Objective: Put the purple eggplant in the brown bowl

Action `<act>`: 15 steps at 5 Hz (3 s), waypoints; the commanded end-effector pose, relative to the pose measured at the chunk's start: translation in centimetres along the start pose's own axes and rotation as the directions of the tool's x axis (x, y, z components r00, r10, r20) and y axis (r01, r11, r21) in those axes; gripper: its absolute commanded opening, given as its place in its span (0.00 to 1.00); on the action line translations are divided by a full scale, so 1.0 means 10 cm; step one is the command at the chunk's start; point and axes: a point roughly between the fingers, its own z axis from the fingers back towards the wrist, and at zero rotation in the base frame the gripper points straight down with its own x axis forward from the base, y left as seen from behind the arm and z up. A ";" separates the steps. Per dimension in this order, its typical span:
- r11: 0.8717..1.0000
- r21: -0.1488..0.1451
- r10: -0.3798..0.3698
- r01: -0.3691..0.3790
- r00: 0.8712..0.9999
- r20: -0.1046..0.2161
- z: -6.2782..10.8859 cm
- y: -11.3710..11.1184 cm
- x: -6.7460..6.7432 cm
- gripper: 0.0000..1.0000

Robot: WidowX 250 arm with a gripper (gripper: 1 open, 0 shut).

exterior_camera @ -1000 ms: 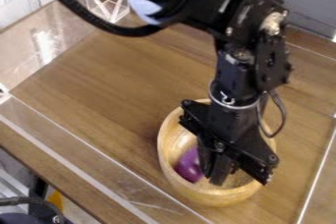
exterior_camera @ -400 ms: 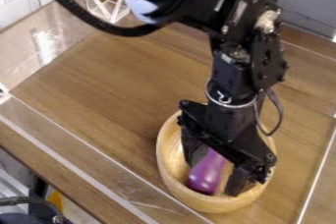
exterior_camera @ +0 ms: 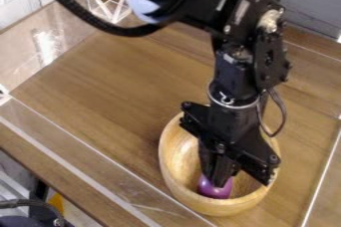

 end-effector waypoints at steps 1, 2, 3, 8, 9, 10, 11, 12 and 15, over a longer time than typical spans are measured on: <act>1.000 -0.010 0.013 -0.013 1.000 0.019 0.03 0.02 0.03 0.00; 1.000 -0.007 0.014 -0.014 1.000 0.019 0.05 0.04 0.04 0.00; 1.000 -0.003 0.015 -0.015 1.000 0.018 0.06 0.06 0.06 0.00; 0.999 0.021 0.026 -0.027 1.000 0.008 0.08 0.23 0.17 0.00; 0.999 0.026 0.026 -0.027 1.000 0.006 0.09 0.26 0.19 0.00; 0.999 0.032 0.028 -0.028 1.000 0.005 0.11 0.30 0.21 0.00; 0.998 0.045 0.031 -0.031 0.999 0.009 0.14 0.36 0.28 0.00; 0.997 0.068 0.033 -0.035 0.999 0.024 0.26 0.42 0.37 0.00; 0.995 0.097 0.029 -0.033 0.998 0.049 0.42 0.41 0.35 0.00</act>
